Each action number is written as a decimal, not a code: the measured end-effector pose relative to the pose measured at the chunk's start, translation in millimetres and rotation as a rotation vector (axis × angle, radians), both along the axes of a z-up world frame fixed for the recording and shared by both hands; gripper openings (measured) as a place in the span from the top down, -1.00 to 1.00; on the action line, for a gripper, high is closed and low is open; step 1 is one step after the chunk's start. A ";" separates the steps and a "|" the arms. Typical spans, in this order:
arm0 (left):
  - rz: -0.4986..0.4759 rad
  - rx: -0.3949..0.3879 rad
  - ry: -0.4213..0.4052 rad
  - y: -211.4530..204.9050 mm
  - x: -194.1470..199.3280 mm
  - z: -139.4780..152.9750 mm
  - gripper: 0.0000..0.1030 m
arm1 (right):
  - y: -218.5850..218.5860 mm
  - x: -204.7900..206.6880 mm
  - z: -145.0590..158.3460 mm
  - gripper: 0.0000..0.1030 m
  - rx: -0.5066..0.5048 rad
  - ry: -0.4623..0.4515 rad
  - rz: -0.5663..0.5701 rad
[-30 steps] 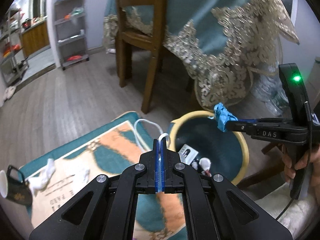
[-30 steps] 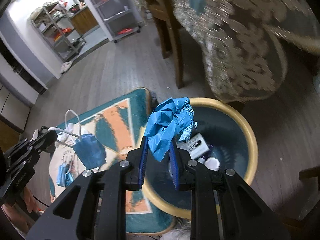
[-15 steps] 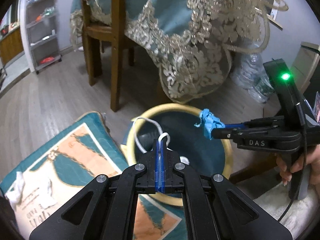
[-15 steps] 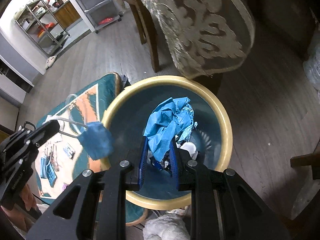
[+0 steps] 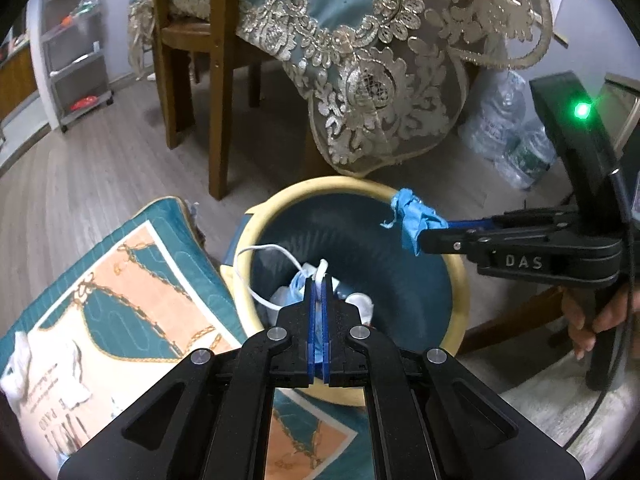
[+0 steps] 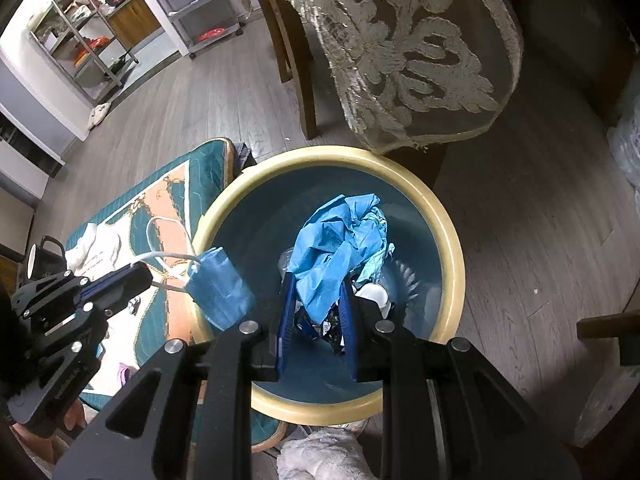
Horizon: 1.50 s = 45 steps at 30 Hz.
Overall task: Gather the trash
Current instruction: 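Open both tools to drop the glove and mask into the bucket, then move both tools back to the cushion toward the purple wrapper and blue mask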
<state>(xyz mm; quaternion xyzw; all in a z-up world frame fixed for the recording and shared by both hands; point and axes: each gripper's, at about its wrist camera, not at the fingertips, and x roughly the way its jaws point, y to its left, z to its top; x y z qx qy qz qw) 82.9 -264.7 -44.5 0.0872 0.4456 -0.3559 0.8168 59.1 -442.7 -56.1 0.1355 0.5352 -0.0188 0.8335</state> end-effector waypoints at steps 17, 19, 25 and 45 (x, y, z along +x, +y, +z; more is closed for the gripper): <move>0.046 0.006 -0.036 13.5 2.1 8.9 0.47 | 1.3 2.9 14.2 -0.12 0.006 -0.043 -0.032; 0.057 0.008 -0.042 20.1 2.4 12.3 0.47 | 4.4 4.2 19.3 -0.29 0.011 -0.062 -0.038; 0.106 0.008 -0.064 49.1 -0.1 24.1 0.29 | 17.6 7.7 32.1 -0.50 0.026 -0.094 -0.032; 0.316 0.036 -0.172 184.7 -25.9 68.6 -0.04 | 149.8 -27.5 36.7 -0.56 -0.037 -0.113 0.237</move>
